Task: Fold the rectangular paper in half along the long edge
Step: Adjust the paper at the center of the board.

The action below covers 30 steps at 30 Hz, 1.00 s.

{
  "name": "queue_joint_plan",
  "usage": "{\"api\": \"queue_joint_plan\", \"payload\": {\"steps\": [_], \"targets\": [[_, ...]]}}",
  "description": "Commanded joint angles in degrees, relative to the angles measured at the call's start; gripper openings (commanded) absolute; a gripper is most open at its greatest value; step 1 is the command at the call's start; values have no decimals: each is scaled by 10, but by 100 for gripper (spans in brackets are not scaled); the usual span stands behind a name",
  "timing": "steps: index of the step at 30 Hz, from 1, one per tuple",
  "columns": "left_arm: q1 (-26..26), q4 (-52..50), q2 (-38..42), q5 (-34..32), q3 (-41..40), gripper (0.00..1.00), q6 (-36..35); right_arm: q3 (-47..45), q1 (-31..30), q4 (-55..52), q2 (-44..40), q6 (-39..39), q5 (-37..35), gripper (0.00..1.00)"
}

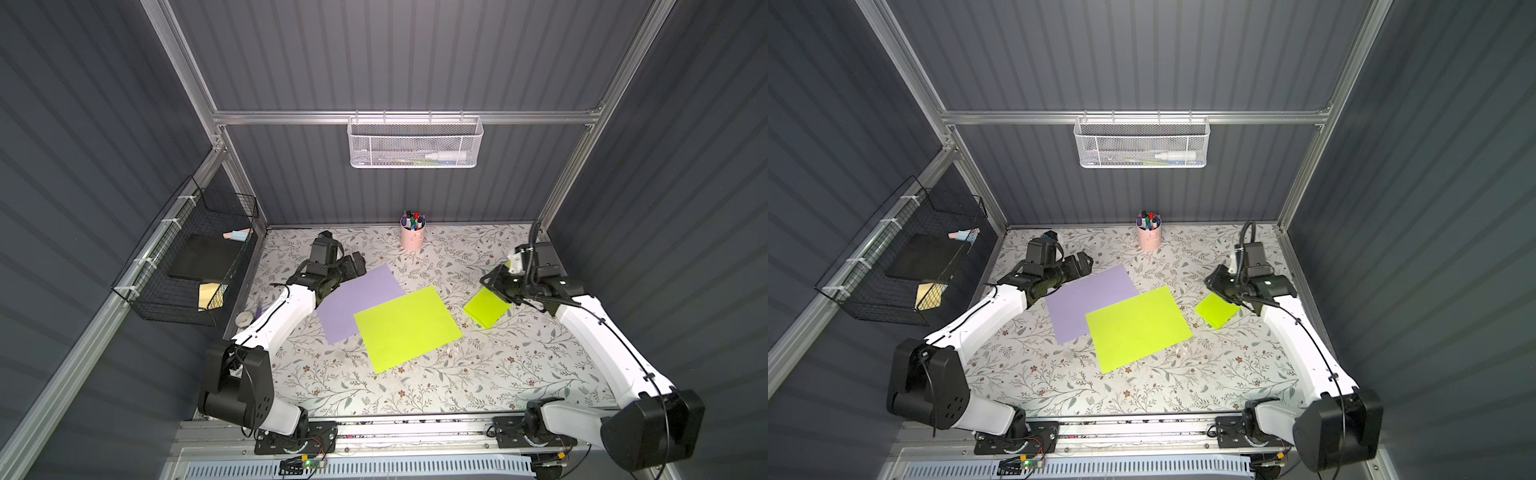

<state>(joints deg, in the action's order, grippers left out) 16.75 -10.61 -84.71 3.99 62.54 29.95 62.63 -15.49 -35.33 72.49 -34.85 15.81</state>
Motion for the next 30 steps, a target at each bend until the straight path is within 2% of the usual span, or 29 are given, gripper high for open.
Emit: {"api": "queue_joint_plan", "payload": {"steps": [1, 3, 4, 9, 10, 14, 25, 30], "targets": [[-2, -18, 26, -16, -10, 95, -1, -10, -64, 11, 62, -10, 8, 19], [-4, -19, 30, -17, -18, 92, 0, -4, -99, 8, 103, -4, 10, 5], [-5, -20, 29, -11, -20, 87, 1, 0, -112, 4, 126, -3, 11, 0], [-6, -35, 9, 5, -21, 57, 1, 1, -148, -22, 188, -15, -5, 0], [-6, -35, 5, 7, -22, 47, 2, 1, -150, -34, 194, -17, -10, 0], [-6, -32, -10, 21, -26, 22, 5, -10, -154, -53, 213, -27, -19, 0], [-6, -28, -30, 47, -28, 7, 6, -8, -152, -123, 295, -29, -97, 0], [-6, -20, -29, 56, -37, 6, 6, 16, -141, -122, 338, -18, -125, 0]]}}
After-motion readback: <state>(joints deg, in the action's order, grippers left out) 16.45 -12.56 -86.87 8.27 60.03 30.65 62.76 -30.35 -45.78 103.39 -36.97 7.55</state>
